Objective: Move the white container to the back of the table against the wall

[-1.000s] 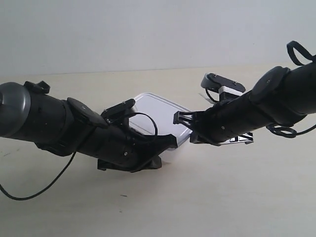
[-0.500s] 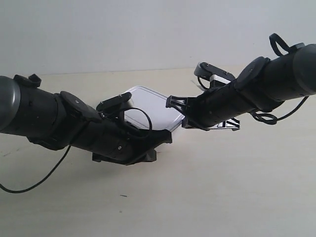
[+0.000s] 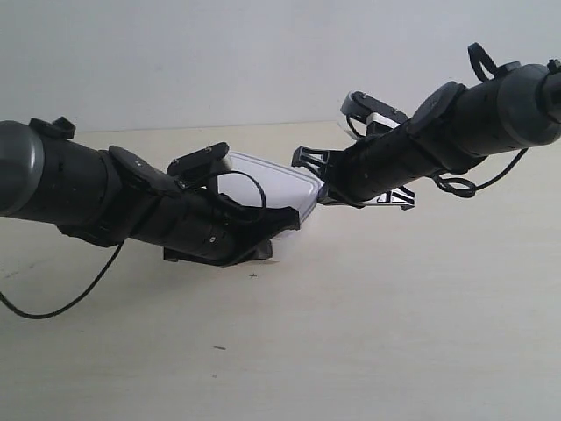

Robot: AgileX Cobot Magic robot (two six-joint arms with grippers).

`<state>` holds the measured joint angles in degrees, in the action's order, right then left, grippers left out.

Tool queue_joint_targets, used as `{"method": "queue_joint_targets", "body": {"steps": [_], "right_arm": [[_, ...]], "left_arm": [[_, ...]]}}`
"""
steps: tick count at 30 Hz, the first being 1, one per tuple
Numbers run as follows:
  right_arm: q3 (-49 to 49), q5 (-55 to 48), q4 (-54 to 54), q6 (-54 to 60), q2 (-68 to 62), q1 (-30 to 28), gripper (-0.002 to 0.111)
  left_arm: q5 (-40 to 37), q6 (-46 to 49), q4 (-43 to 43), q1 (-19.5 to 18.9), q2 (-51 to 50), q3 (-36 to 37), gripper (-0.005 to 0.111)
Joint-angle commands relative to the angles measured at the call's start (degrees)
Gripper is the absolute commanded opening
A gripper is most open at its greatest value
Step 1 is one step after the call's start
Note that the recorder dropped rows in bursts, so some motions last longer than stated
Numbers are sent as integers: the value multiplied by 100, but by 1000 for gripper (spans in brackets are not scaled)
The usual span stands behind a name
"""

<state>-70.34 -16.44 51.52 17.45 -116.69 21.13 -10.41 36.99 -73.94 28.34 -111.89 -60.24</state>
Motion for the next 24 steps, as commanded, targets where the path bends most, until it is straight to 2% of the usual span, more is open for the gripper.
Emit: {"method": "queue_joint_targets", "body": {"steps": [1, 9, 16, 24], "right_arm": [[-51, 109, -153, -102, -7, -25, 0], [-51, 109, -274, -175, -7, -180, 0], [-51, -21, -1256, -935, 203, -577, 0], [-51, -676, -1590, -1153, 580, -644, 0]], "left_arm": [[-42, 36, 34, -94, -175, -235, 0], [-98, 58, 34, -105, -451, -560, 0], [-121, 71, 34, -117, -694, -920, 0], [-413, 295, 42, -247, -1029, -1547, 0]]}}
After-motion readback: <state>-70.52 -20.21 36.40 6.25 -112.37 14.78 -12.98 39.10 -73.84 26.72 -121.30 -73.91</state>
